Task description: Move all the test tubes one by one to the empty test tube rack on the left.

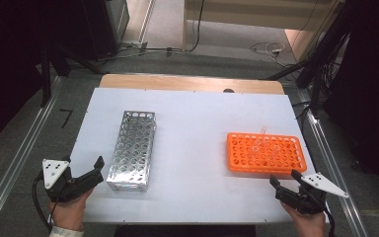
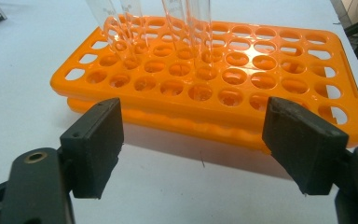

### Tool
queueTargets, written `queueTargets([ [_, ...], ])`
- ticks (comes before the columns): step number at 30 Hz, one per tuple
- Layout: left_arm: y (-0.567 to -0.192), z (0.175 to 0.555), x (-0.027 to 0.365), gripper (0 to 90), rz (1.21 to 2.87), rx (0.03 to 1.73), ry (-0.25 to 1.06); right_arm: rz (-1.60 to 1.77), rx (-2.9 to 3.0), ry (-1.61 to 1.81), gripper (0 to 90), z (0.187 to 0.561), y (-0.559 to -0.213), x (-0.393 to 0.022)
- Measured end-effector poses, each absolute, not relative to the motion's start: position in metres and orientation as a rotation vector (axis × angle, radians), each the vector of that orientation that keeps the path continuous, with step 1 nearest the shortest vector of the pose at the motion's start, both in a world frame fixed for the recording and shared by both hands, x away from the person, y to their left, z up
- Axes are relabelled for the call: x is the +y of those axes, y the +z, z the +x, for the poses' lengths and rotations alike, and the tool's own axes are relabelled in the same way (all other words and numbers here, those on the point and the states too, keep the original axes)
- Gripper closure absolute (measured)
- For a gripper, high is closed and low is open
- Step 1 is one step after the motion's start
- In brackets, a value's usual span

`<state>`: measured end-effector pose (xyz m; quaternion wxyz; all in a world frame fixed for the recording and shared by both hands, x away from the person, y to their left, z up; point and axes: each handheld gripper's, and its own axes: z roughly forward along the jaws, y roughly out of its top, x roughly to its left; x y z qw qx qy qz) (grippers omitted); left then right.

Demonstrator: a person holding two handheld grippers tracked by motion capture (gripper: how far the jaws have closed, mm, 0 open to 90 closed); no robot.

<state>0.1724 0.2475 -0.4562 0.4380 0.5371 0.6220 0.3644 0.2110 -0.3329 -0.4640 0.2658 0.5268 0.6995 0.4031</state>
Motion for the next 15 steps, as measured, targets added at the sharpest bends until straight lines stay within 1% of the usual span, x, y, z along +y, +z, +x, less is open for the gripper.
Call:
queueTargets([
  [8,-0.456,0.175,0.248,1.9,1.303,1.577,0.919,1.412,1.876,1.063,19.9,0.213,-0.464,-0.334],
  [15,-0.458,0.178,0.241,1.9,1.367,1.557,0.936,1.404,1.878,1.042,20.5,0.222,-0.463,-0.331],
])
